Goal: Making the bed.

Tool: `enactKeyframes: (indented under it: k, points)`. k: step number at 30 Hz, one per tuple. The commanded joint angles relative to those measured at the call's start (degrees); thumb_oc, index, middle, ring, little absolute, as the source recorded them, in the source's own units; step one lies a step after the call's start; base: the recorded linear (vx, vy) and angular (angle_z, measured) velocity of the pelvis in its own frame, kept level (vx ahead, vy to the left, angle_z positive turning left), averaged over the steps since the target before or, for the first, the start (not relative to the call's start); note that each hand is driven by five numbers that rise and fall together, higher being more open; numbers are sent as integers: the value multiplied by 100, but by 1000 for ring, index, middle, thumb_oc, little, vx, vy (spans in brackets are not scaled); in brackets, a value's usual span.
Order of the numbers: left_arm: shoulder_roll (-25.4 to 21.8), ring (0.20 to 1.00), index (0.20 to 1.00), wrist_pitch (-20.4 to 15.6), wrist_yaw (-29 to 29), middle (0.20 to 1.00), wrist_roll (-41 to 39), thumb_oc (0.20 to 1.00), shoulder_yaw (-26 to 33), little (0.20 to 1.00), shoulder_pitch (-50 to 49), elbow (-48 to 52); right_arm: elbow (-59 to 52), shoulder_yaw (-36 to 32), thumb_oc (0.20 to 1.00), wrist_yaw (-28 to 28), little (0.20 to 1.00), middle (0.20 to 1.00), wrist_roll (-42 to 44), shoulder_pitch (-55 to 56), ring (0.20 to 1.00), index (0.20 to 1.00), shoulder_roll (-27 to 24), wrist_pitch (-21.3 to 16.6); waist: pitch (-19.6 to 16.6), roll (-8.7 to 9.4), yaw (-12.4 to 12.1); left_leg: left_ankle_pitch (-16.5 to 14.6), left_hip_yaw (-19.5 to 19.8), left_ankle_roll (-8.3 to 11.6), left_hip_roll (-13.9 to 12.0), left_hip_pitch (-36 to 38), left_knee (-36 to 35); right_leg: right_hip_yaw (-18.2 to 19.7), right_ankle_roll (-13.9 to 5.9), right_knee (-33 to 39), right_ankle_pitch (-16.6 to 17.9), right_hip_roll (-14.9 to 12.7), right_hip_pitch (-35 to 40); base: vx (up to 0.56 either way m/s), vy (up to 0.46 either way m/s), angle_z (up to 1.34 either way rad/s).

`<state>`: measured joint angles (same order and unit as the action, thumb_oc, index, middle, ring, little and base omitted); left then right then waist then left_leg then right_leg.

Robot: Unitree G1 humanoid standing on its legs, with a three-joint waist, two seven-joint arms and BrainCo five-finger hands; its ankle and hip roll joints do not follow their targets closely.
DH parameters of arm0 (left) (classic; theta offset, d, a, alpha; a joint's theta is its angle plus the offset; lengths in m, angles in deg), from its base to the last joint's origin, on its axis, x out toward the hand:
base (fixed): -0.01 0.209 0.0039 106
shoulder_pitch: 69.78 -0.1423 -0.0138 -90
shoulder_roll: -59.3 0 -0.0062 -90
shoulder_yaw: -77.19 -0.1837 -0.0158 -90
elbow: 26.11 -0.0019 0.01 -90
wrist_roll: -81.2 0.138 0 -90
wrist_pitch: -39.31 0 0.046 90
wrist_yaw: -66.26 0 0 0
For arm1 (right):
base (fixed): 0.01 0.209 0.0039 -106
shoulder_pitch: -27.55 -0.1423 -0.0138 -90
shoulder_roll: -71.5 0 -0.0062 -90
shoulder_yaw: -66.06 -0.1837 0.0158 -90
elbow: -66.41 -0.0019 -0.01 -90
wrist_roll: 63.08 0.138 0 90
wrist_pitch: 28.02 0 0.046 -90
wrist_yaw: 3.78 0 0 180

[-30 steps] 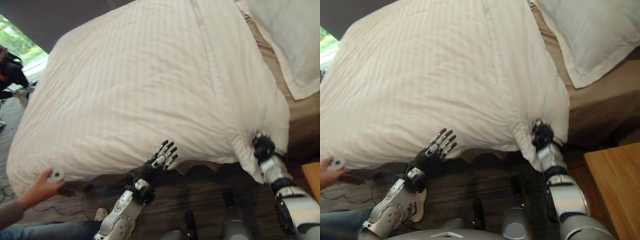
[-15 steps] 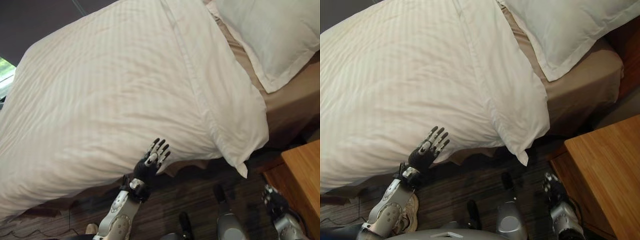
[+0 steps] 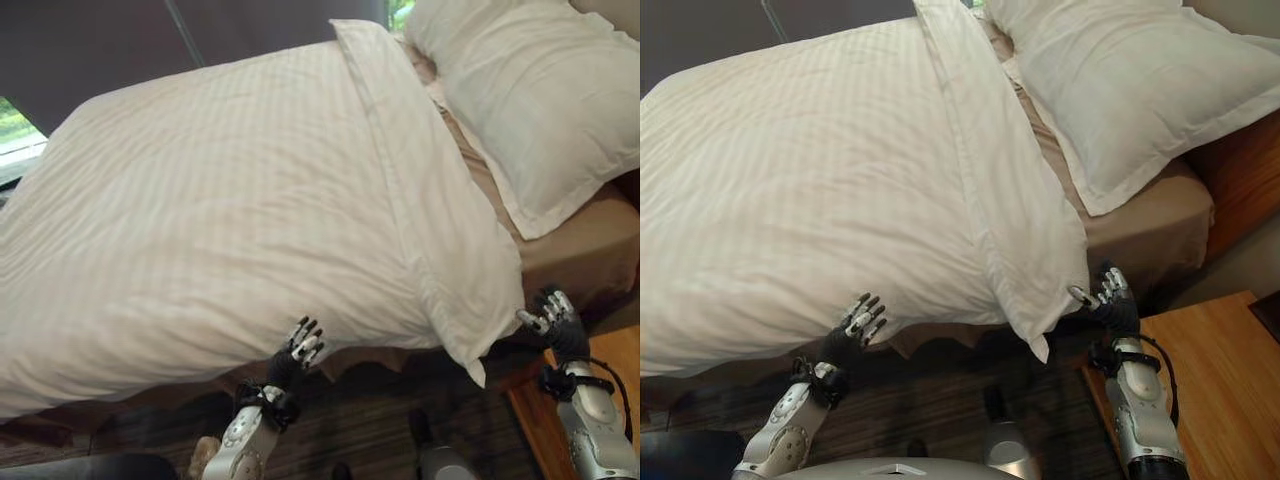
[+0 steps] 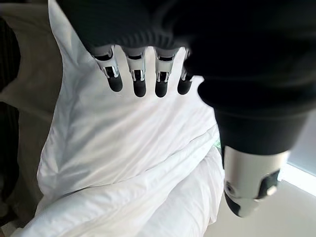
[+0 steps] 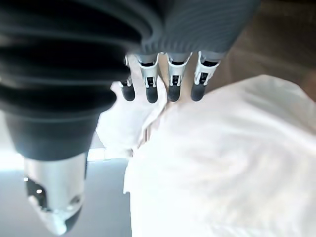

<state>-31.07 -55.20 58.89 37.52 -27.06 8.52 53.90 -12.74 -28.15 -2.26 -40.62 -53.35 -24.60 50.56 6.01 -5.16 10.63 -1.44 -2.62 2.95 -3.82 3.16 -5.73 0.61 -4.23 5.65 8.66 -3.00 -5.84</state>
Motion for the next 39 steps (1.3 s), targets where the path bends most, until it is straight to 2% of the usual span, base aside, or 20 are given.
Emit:
enactKeyframes:
  k: [1, 10, 13, 15, 17, 18, 19, 22, 23, 24, 25, 26, 28, 32, 33, 34, 35, 36, 38, 39]
  points:
    - [-158, 1000, 1000, -224, 66, 1000, 286, 1000, 107, 1000, 17, 74, -351, 586, 1000, -242, 1000, 1000, -96, 62, 1000, 1000, 154, -138, -267, 335, -125, 70, -55, -310, 387, 47, 73, 387, -242, -421, -520, -65, 247, -38, 11, 11]
    - [-184, 1000, 1000, -492, 285, 1000, 213, 1000, 335, 1000, -113, 337, -449, 1225, 1000, -591, 1000, 1000, 147, 77, 1000, 1000, 64, -83, -227, 487, -748, 237, 668, -253, 310, -12, 110, -312, -143, -420, -726, -165, 589, -23, -83, 35]
    - [-215, 1000, 1000, -661, 448, 1000, 11, 1000, 702, 1000, -218, 500, -530, 1248, 1000, -488, 1000, 1000, 345, -83, 1000, 1000, -120, -192, 161, 537, -1241, 571, 1289, 86, 465, -827, 781, -1044, -29, -380, -845, -301, 684, -248, -126, 121]
    - [-135, 1000, 1000, -729, 586, 1000, -27, 1000, 928, 1000, -312, 532, -566, 1142, 1000, -434, 1000, 1000, 373, -85, 1000, 1000, -188, -221, 264, 564, -1365, 671, 1188, 124, 413, -1085, 722, -1327, -94, -457, -812, -423, 565, -275, 29, 200]
    - [-63, 1000, 1000, -729, 604, 1000, -40, 1000, 1008, 1000, -315, 506, -577, 1077, 1000, -390, 1000, 1000, 329, -94, 1000, 1000, -196, -222, 269, 589, -1309, 619, 861, 98, 252, -1123, 844, -1423, -108, -513, -762, -534, 447, -307, 133, 112]
    - [118, 1000, 1000, -821, 581, 1000, -149, 1000, 1230, 1000, -230, 453, -621, 1002, 1000, -309, 1000, 1000, 338, -90, 1000, 1000, -192, -211, 301, 659, -1147, 470, 462, 201, -561, -548, 1842, -1695, -84, -639, -569, -869, 192, -330, 166, 82]
    - [119, 1000, 1000, -821, 582, 1000, -149, 1000, 1231, 1000, -228, 454, -623, 1001, 1000, -309, 1000, 1000, 339, -91, 1000, 1000, -192, -210, 296, 663, -1132, 482, 476, 199, -551, -566, 1843, -1709, -86, -634, -560, -879, 188, -441, 252, 80]
    - [46, 1000, 1000, -849, 743, 1000, -125, 1000, 1297, 1000, 4, 532, -634, 891, 1000, -228, 1000, 1000, 473, 58, 1000, 1000, -86, -185, 169, 542, -783, 988, 124, 406, -1448, 276, 1935, -2055, -172, -889, -408, -1261, -132, -228, 325, 48]
    - [30, 1000, 1000, -823, 752, 1000, -132, 1000, 1310, 1000, 34, 523, -641, 852, 1000, -205, 1000, 1000, 512, 122, 1000, 1000, -60, -159, 124, 491, -698, 981, 9, 500, -1547, 462, 1750, -2122, -238, -933, -387, -1366, -173, -209, 408, 48]
    - [18, 1000, 1000, -812, 755, 1000, -127, 1000, 1307, 1000, 104, 555, -662, 778, 1000, -196, 1000, 1000, 517, 192, 1000, 1000, -29, -149, 65, 443, -616, 902, -132, 600, -1610, 614, 1574, -2202, -328, -956, -316, -1507, -239, -268, 515, 124]
    - [-62, 1000, 1000, -773, 727, 1000, -138, 1000, 1288, 1000, 271, 614, -743, 483, 1000, -124, 1000, 1000, 498, 337, 1000, 1000, 17, -127, -88, 349, -491, 334, -598, 671, -1580, 690, 981, -2376, -662, -878, 68, -1889, -275, -207, 402, 129]
    - [-62, 1000, 1000, -773, 727, 1000, -138, 1000, 1288, 1000, 271, 614, -743, 482, 1000, -124, 1000, 1000, 498, 337, 1000, 1000, 17, -127, -88, 349, -491, 334, -598, 671, -1579, 691, 981, -2375, -663, -877, 69, -1890, -275, -257, 677, 144]
    - [-307, 1000, 1000, -747, 611, 1000, 223, 1000, 1228, 1000, 387, 575, -545, 181, 1000, 51, 1000, 1000, 194, 354, 1000, 1000, 90, -110, -128, 426, -473, -322, -783, 604, -1067, 684, 324, -2610, -1004, -443, 772, -2380, -193, -198, 658, 162]
    - [-493, 1000, 1000, -798, 676, 1000, 581, 1000, 1296, 1000, 368, 521, -364, 28, 1000, 162, 1000, 1000, 408, 382, 1000, 1000, 433, -187, -81, 554, -312, -400, -589, 378, -697, 564, 81, -1915, -1077, -234, 1430, -2447, -292, -136, 430, 75]
    - [-637, 1000, 1000, -878, 717, 1000, 670, 1000, 1301, 1000, 343, 483, -361, 161, 1000, 26, 1000, 1000, 656, 372, 1000, 1000, 508, -155, 31, 504, -167, -337, -425, 160, -501, 463, 104, -538, -892, -848, 841, -1895, -444, -170, 570, 104]
    - [-642, 1000, 1000, -882, 695, 1000, 783, 1000, 1324, 1000, 306, 519, -418, 228, 1000, -144, 1000, 1000, 770, 367, 1000, 1000, 491, -138, 59, 443, -65, -250, -286, 69, -399, 412, 102, 188, -752, -1283, 491, -1305, -486, -238, 913, 102]
    - [-547, 1000, 1000, -801, 558, 1000, 765, 1000, 1303, 1000, 150, 593, -485, 297, 1000, -328, 1000, 1000, 599, 405, 1000, 1000, 300, -113, 83, 329, -80, -119, -77, -145, -173, 316, 84, 151, -519, -1811, -257, -556, -401, -131, 568, 42]
    - [-545, 1000, 1000, -799, 559, 1000, 766, 1000, 1305, 1000, 147, 596, -485, 299, 1000, -328, 1000, 1000, 599, 404, 1000, 1000, 298, -113, 73, 329, -71, -107, -69, -142, -171, 300, 81, 145, -516, -1817, -256, -559, -416, -121, 490, 61]
    - [-407, 1000, 1000, -725, 547, 1000, 847, 1000, 1189, 1000, 2, 669, -388, 497, 1000, -380, 1000, 1000, 390, 339, 1000, 1000, 154, -95, -4, 313, -132, 34, 130, -366, 227, 137, 73, -56, -161, -2052, -863, 360, -439, -100, 355, 89]
    - [-406, 1000, 1000, -724, 547, 1000, 847, 1000, 1190, 1000, -5, 673, -386, 500, 1000, -380, 1000, 1000, 390, 341, 1000, 1000, 152, -97, -6, 312, -125, 27, 135, -365, 226, 142, 73, -61, -158, -2059, -876, 359, -434, -82, 282, 52]
